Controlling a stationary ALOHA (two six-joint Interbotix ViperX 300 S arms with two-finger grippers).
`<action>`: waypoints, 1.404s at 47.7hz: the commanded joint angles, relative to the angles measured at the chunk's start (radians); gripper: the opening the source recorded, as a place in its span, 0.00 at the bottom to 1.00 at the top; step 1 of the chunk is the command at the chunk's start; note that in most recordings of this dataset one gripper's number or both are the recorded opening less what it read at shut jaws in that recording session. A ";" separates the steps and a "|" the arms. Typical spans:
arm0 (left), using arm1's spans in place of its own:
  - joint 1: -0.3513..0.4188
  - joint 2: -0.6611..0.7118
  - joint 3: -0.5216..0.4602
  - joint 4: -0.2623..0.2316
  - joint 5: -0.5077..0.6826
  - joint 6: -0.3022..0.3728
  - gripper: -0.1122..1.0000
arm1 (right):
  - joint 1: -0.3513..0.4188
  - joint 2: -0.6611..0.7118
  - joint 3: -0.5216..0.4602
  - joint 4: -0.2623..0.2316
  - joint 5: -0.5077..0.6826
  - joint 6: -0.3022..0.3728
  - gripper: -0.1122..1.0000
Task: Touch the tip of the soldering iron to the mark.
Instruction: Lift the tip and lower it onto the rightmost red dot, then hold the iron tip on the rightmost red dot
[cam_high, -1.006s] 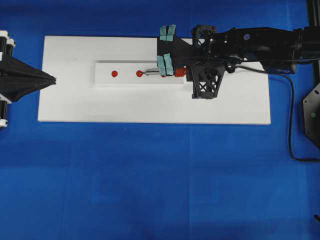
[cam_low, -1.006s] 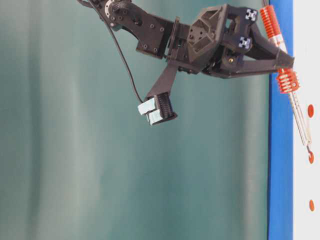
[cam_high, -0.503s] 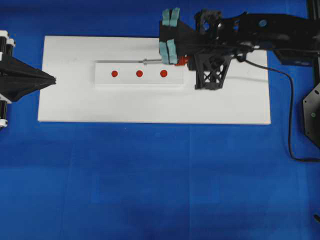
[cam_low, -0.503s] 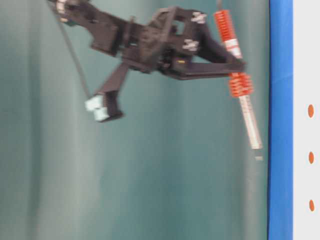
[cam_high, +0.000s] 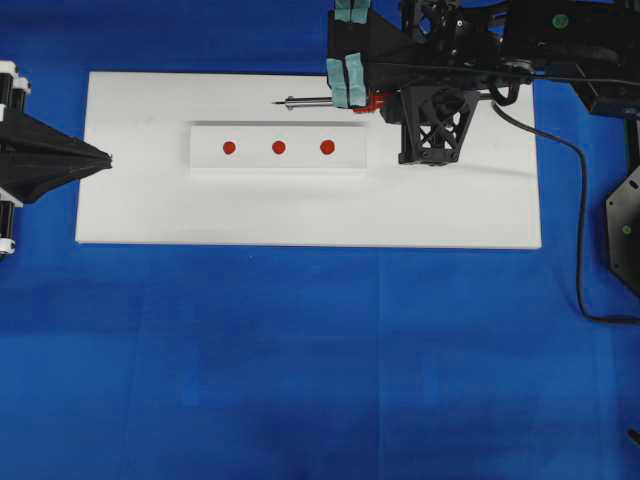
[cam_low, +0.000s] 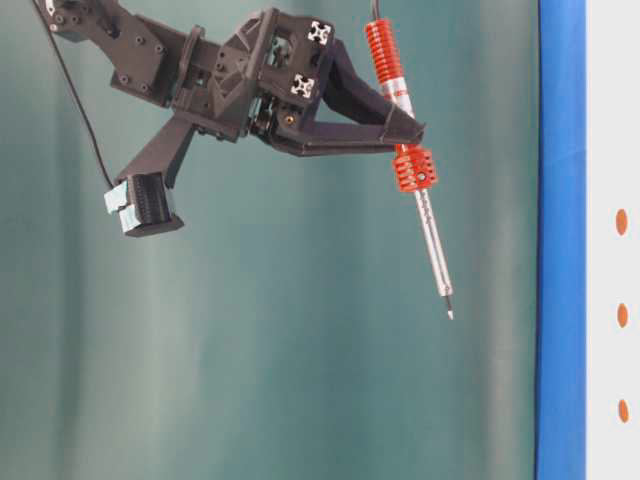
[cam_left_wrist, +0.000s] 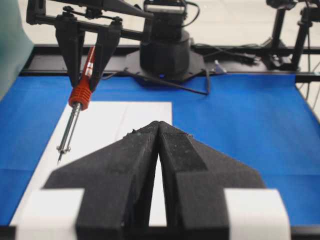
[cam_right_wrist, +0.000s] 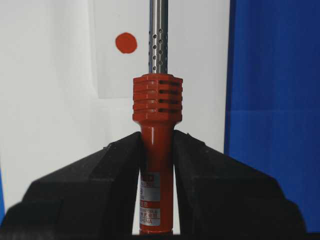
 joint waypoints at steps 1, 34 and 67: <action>0.000 0.005 -0.011 0.002 -0.011 -0.002 0.12 | 0.002 -0.028 -0.020 -0.002 -0.006 0.002 0.16; 0.000 0.005 -0.009 0.002 -0.011 -0.002 0.12 | 0.000 -0.195 0.184 -0.002 -0.008 0.009 0.16; 0.000 0.011 -0.009 0.002 -0.011 -0.002 0.12 | -0.012 -0.006 0.249 0.005 -0.141 0.009 0.16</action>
